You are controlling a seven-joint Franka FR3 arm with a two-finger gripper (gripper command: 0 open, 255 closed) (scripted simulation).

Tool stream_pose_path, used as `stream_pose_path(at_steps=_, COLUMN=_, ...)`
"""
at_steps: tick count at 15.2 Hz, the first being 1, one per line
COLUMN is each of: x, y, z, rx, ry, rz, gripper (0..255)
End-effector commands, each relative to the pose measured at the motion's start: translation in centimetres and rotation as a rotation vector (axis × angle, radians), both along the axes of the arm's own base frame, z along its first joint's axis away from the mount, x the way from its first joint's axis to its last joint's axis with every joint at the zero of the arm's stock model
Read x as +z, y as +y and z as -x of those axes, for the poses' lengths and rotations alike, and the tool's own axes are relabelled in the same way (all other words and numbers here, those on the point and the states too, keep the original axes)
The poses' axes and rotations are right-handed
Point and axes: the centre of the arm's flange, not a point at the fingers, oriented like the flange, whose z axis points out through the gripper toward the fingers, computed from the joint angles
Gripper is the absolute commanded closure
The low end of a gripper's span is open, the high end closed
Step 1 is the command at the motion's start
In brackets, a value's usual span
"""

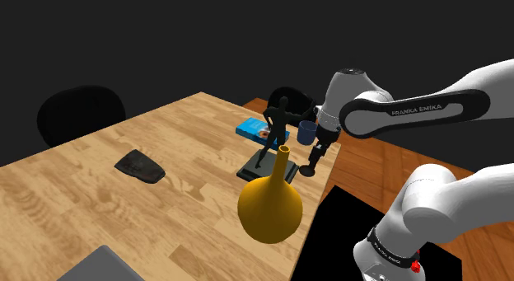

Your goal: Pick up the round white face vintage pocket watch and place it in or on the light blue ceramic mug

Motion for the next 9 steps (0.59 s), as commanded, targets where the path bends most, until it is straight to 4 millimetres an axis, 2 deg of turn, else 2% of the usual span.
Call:
stream_pose_path(at_steps=1, x=-1.1, y=0.0, z=0.0, rx=-0.001, ry=-0.001, rz=0.001, gripper=0)
stream_pose_path(at_steps=4, x=-2.4, y=-0.1, z=0.0, rx=-0.001, ry=-0.001, rz=0.001, gripper=0)
stream_pose_path(at_steps=9, x=-2.4, y=-0.1, z=0.0, rx=-0.001, ry=-0.001, rz=0.001, gripper=0)
